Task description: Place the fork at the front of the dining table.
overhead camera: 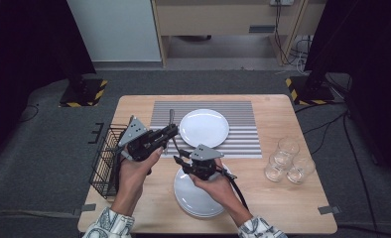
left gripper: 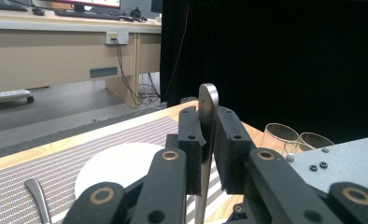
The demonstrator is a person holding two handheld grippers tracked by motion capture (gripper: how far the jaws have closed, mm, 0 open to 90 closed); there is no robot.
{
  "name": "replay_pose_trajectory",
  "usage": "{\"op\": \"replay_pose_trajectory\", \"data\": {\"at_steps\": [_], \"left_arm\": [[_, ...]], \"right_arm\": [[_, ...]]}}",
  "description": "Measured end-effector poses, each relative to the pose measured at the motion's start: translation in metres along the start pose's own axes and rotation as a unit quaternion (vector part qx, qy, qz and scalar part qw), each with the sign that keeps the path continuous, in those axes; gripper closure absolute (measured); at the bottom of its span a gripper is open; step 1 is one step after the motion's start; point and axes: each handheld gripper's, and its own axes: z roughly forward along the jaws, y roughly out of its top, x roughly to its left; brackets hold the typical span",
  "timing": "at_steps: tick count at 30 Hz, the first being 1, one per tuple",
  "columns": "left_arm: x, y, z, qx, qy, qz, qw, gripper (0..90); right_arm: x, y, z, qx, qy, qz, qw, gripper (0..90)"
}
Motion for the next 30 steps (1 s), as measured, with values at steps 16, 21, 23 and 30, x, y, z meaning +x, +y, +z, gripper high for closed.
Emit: {"op": "replay_pose_trajectory", "data": {"at_steps": [16, 21, 23, 30], "left_arm": [[-0.0026, 0.0007, -0.0022, 0.004, 0.015, 0.008, 0.9999, 84.4], [-0.0021, 0.0007, -0.0024, 0.003, 0.013, 0.008, 0.9999, 84.5], [-0.002, 0.0006, -0.0024, 0.003, 0.013, 0.009, 0.9999, 84.3], [-0.0022, 0.0001, -0.0023, 0.003, 0.017, 0.007, 0.9998, 84.4]], "right_arm": [[0.0022, -0.0009, 0.0015, -0.002, 0.002, 0.001, 1.0, 67.8], [0.0026, -0.0007, 0.0013, -0.003, -0.003, -0.003, 1.0, 67.8], [0.0024, -0.0008, 0.0011, -0.002, -0.003, -0.002, 1.0, 67.9], [0.0019, -0.0016, -0.0001, -0.004, -0.005, 0.0, 1.0, 67.8]]}}
